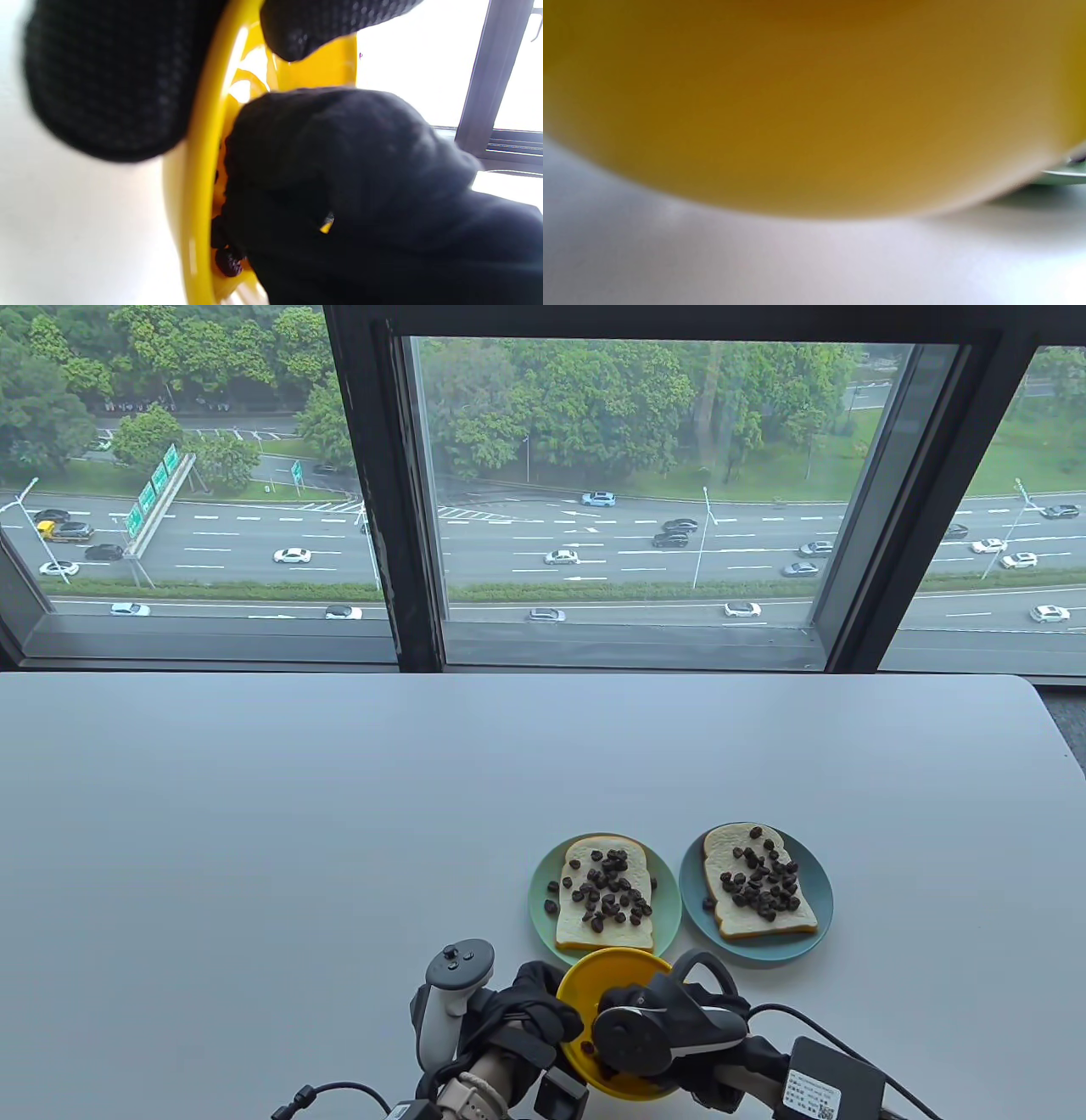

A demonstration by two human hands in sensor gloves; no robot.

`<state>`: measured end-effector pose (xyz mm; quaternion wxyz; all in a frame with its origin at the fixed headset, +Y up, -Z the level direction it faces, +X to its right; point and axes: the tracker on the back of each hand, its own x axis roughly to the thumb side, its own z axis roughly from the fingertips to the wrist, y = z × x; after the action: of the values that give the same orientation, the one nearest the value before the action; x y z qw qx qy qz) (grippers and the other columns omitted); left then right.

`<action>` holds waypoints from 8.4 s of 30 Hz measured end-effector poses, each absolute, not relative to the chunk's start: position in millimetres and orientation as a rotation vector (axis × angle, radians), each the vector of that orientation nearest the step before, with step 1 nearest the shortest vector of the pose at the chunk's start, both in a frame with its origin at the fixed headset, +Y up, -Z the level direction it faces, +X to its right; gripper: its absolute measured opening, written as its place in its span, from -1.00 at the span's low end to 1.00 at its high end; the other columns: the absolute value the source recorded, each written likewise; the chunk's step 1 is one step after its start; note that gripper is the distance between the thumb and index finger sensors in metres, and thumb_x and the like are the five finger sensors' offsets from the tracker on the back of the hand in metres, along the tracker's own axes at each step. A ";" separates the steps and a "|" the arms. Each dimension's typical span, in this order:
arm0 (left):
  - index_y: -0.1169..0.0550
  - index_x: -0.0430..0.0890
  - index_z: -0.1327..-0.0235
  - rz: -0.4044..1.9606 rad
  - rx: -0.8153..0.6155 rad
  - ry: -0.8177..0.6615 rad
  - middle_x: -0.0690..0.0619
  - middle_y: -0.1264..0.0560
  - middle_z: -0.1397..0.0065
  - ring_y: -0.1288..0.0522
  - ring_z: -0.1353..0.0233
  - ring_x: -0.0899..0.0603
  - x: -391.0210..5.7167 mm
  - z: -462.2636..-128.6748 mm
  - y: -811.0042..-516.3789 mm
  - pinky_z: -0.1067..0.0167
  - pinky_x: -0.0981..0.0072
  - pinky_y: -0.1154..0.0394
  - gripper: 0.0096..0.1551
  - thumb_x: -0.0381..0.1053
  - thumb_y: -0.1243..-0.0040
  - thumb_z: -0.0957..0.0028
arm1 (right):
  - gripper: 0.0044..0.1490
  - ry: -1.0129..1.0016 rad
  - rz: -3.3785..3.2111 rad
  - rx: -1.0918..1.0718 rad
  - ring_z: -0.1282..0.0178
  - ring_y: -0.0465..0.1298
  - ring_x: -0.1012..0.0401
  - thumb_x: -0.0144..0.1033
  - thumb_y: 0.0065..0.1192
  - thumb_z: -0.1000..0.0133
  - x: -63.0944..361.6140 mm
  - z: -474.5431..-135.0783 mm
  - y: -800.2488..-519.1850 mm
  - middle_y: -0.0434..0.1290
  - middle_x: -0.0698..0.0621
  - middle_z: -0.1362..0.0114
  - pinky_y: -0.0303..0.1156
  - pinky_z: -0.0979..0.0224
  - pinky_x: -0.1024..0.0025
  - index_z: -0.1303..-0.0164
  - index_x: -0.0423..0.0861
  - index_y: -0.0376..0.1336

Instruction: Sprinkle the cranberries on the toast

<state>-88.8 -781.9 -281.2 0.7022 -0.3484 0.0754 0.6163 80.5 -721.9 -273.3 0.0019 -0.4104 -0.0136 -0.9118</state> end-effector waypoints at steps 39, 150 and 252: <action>-0.17 -0.09 -0.22 1.361 -0.799 0.149 -0.28 -0.31 -0.04 -0.45 0.23 -0.31 -90.7 -285.6 -782.5 0.55 0.18 -0.77 -0.32 -0.23 -0.22 0.13 | -0.57 -0.047 -3.254 0.290 0.12 0.59 0.28 -0.14 0.32 0.18 224.8 -475.6 -738.9 0.42 0.10 -0.19 0.67 0.27 0.68 0.10 0.22 0.34; -0.19 -0.09 -0.21 1.379 -0.751 0.098 -0.28 -0.32 -0.03 -0.46 0.23 -0.30 -86.5 -283.7 -774.5 0.56 0.19 -0.77 -0.32 -0.23 -0.22 0.15 | -0.49 0.130 -3.245 0.193 0.00 0.60 0.16 -0.12 0.23 0.15 212.9 -436.7 -723.2 0.39 0.00 -0.25 0.68 0.13 0.60 -0.04 0.15 0.32; -0.20 -0.09 -0.22 1.318 -0.595 0.222 -0.28 -0.32 -0.04 -0.45 0.23 -0.32 -125.0 -295.3 -768.3 0.56 0.16 -0.75 -0.32 -0.24 -0.23 0.15 | -0.49 -0.013 -3.364 0.049 0.05 0.65 0.16 -0.18 0.24 0.15 224.8 -370.6 -695.6 0.45 -0.01 -0.24 0.71 0.19 0.58 -0.05 0.14 0.34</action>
<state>-125.0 -768.3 -295.3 0.7443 -0.2718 0.1016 0.6016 224.8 -695.6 -370.6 -0.1112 0.0145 -0.0040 -0.9937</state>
